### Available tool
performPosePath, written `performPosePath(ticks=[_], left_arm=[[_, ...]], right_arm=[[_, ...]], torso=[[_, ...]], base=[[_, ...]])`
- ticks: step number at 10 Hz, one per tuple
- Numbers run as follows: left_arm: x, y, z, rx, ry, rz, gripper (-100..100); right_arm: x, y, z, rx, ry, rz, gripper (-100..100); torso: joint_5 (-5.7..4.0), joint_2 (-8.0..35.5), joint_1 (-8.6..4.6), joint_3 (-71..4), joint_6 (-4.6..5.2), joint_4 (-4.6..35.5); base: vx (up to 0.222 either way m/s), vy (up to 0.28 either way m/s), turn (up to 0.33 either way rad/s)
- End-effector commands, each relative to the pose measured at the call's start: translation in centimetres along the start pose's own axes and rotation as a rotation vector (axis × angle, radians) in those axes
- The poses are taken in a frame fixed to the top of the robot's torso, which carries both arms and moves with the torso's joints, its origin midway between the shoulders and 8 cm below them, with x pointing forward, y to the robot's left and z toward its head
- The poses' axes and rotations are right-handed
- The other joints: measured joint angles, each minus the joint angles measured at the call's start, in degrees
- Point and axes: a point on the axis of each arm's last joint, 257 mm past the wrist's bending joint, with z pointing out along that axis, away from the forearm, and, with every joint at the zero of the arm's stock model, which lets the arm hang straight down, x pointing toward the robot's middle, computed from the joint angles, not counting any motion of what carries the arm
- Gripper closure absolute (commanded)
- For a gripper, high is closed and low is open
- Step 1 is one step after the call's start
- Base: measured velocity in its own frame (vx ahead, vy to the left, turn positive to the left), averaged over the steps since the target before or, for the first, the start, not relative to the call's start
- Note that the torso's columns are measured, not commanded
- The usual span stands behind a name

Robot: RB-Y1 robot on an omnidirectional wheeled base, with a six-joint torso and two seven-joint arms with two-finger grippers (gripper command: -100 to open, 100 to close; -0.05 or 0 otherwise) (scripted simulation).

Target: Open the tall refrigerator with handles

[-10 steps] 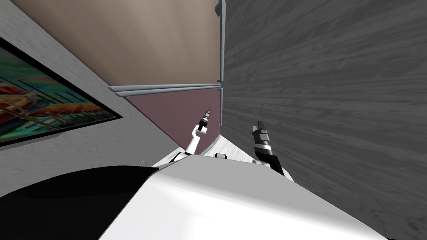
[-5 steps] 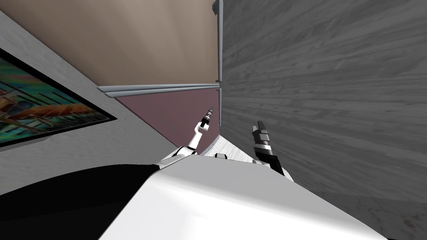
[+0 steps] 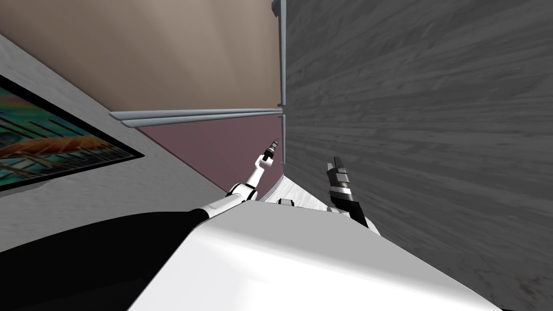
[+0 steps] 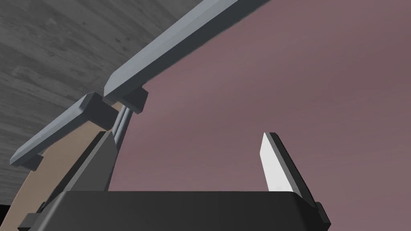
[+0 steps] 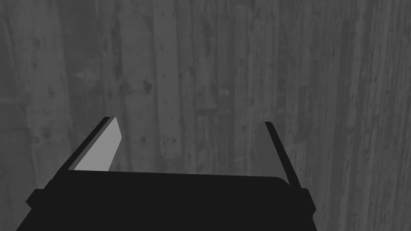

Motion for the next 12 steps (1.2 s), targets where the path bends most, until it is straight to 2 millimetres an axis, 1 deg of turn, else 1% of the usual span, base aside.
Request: performPosePath(ticks=[1, 2, 3, 4, 5, 6, 7, 8, 10, 11, 12], left_arm=[[0.9, 0.3, 1.7, -0.037, 0.031, 0.022, -100], [1.1, 0.6, 1.8, -0.044, 0.034, 0.023, -100], [1.4, 0.4, 2.8, -0.06, 0.049, 0.038, -100], [1.6, 0.8, 2.8, -0.069, 0.054, 0.039, -100], [1.8, 0.5, 3.7, -0.083, 0.067, 0.055, -100], [2.0, 1.0, 3.8, -0.094, 0.072, 0.056, -100], [2.1, 0.7, 4.7, -0.107, 0.083, 0.073, -100], [2.3, 1.2, 4.7, -0.119, 0.088, 0.074, -100], [2.3, 1.1, 6.1, -0.156, 0.11, 0.11, -100], [2.5, 1.5, 6.2, -0.166, 0.115, 0.112, -100], [2.4, 1.7, 6.8, -0.187, 0.125, 0.131, -100]], right_arm=[[0.0, 0.0, 0.0, 0.0, 0.0, 0.0, 0], [0.0, 0.0, 0.0, 0.0, 0.0, 0.0, 0], [0.0, 0.0, 0.0, 0.0, 0.0, 0.0, 0], [0.0, 0.0, 0.0, 0.0, 0.0, 0.0, 0], [0.0, 0.0, 0.0, 0.0, 0.0, 0.0, 0], [0.0, 0.0, 0.0, 0.0, 0.0, 0.0, 0], [0.0, 0.0, 0.0, 0.0, 0.0, 0.0, 0], [0.0, 0.0, 0.0, 0.0, 0.0, 0.0, 0], [0.0, 0.0, 0.0, 0.0, 0.0, 0.0, 0], [0.0, 0.0, 0.0, 0.0, 0.0, 0.0, 0], [0.0, 0.0, 0.0, 0.0, 0.0, 0.0, 0]], torso=[[0.01, 0.0, 0.01, 0.0, -0.01, -0.01], [0.0, -0.02, -0.01, -0.01, 0.0, 0.0], [0.0, 0.01, 0.01, 0.0, -0.02, -0.01], [0.0, -0.01, -0.01, -0.01, 0.0, 0.0], [0.01, 0.0, 0.02, 0.0, -0.01, -0.01], [0.0, -0.01, 0.0, -0.01, 0.0, 0.0], [0.01, 0.0, 0.02, 0.0, -0.01, -0.01], [0.0, -0.01, 0.01, 0.0, 0.0, 0.0], [-0.01, -0.02, -0.02, -0.02, 0.01, -0.01], [-0.01, -0.05, -0.02, -0.03, 0.0, -0.02], [0.01, -0.01, 0.02, -0.01, -0.02, -0.02]], base=[[0.028, -0.014, -0.029], [0.023, -0.013, -0.015], [0.027, -0.018, -0.023], [0.025, -0.011, -0.013], [0.027, -0.013, -0.02], [0.022, -0.01, -0.014], [0.024, -0.01, -0.016], [0.023, -0.01, -0.013], [0.035, -0.016, -0.025], [0.03, -0.013, -0.01], [0.023, -0.017, -0.009]])
